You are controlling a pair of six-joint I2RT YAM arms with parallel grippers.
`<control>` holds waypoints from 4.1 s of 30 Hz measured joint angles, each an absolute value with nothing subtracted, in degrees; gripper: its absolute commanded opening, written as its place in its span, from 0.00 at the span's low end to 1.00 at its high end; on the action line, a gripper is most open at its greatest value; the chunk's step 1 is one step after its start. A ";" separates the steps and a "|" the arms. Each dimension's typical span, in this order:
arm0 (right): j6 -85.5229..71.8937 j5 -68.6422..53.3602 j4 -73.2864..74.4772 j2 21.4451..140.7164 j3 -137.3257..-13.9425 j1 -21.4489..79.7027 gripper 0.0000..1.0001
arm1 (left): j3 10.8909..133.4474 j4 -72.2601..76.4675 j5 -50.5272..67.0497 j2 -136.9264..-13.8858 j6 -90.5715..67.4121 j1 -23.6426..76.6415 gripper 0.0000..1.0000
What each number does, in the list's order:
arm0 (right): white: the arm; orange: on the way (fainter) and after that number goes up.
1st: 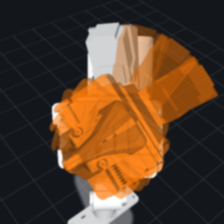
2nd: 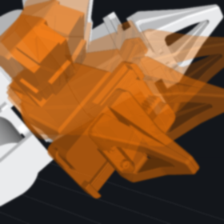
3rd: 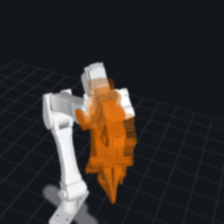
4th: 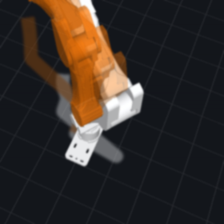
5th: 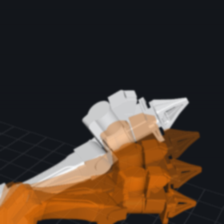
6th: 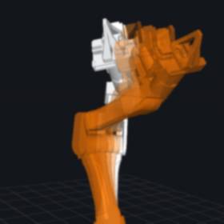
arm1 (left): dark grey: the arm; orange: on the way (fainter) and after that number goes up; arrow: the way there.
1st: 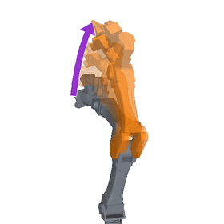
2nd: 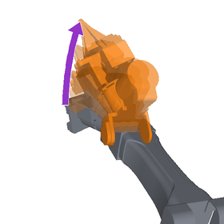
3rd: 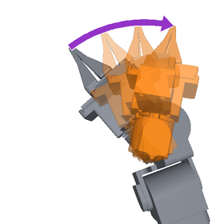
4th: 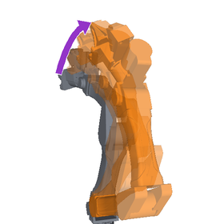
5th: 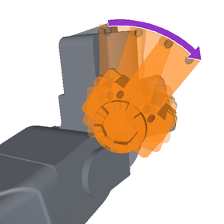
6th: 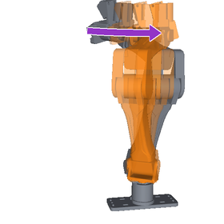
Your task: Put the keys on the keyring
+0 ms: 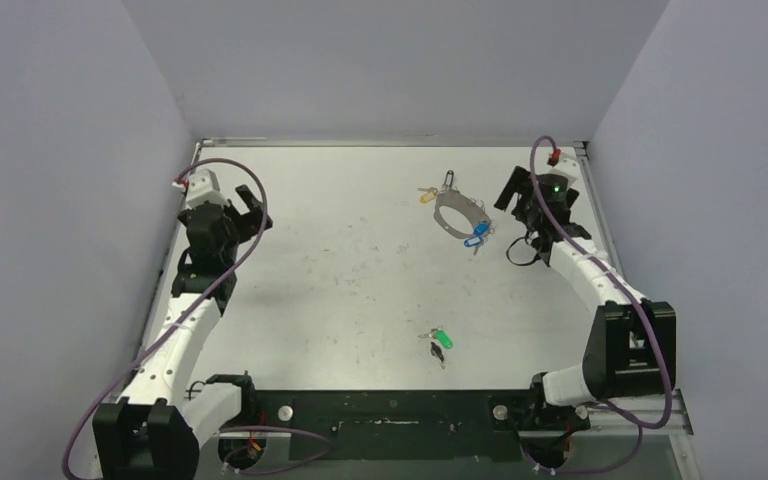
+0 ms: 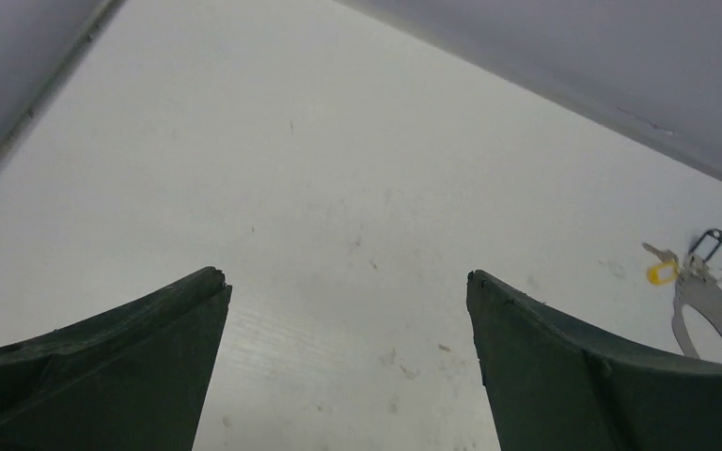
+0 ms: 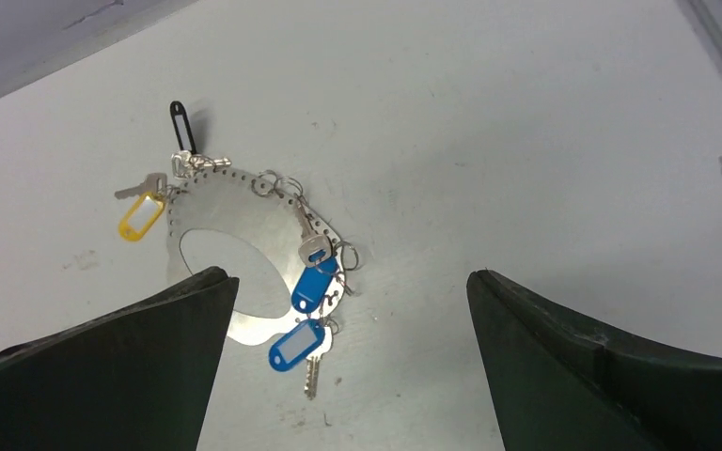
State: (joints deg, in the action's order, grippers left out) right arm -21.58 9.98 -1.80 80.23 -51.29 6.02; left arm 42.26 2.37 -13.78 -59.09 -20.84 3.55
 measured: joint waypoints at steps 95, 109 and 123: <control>-21.04 -26.33 17.93 111.81 -70.54 39.07 0.46 | 43.59 -6.83 10.13 -90.74 -44.99 20.12 0.52; -21.54 -26.20 16.29 107.77 -65.67 35.73 0.66 | 45.82 -7.49 2.90 -91.72 -42.94 23.35 0.52; -19.62 -26.15 16.73 106.04 -63.90 30.98 0.67 | 44.64 -8.84 -2.46 -87.83 -40.05 34.48 0.52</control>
